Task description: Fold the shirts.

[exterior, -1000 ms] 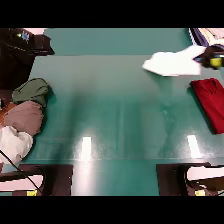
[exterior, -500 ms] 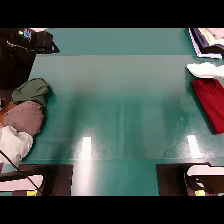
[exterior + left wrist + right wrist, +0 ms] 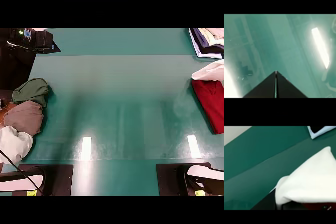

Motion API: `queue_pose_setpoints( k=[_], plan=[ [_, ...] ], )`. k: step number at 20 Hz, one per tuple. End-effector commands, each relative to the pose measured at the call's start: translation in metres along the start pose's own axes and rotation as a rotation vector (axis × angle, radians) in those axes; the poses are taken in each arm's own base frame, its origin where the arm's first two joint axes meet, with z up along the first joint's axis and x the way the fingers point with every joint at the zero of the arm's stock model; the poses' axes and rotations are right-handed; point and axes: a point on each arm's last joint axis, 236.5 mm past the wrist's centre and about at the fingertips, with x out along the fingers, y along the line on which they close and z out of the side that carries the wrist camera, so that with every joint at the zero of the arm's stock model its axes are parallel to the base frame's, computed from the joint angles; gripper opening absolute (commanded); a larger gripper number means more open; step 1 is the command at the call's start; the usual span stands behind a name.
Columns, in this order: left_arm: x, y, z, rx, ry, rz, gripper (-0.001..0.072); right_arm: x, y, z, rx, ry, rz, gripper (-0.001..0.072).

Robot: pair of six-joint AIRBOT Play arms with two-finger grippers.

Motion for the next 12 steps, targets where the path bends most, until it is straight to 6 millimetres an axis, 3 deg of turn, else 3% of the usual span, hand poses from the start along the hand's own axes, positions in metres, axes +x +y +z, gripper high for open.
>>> queue_pose_setpoints(
  k=[1, 5, 9, 12],
  plan=[
    [0.000, 0.001, 0.000, 0.013, 0.000, 0.001, 0.0024, -0.023, 0.001, -0.009, -0.032, 0.037, -0.087, 0.0010],
    [0.000, 0.001, 0.000, 0.039, 0.000, 0.001, 0.0024, -0.050, -0.022, -0.033, -0.028, 0.136, -0.258, 0.0012],
    [0.000, 0.000, 0.000, 0.065, 0.001, 0.001, 0.0024, -0.090, -0.076, -0.081, 0.083, 0.334, -0.547, 0.0013],
    [0.000, 0.000, -0.002, 0.065, 0.007, 0.000, 0.0025, -0.112, -0.106, -0.112, 0.108, 0.454, -0.691, 0.0015]
  ],
)
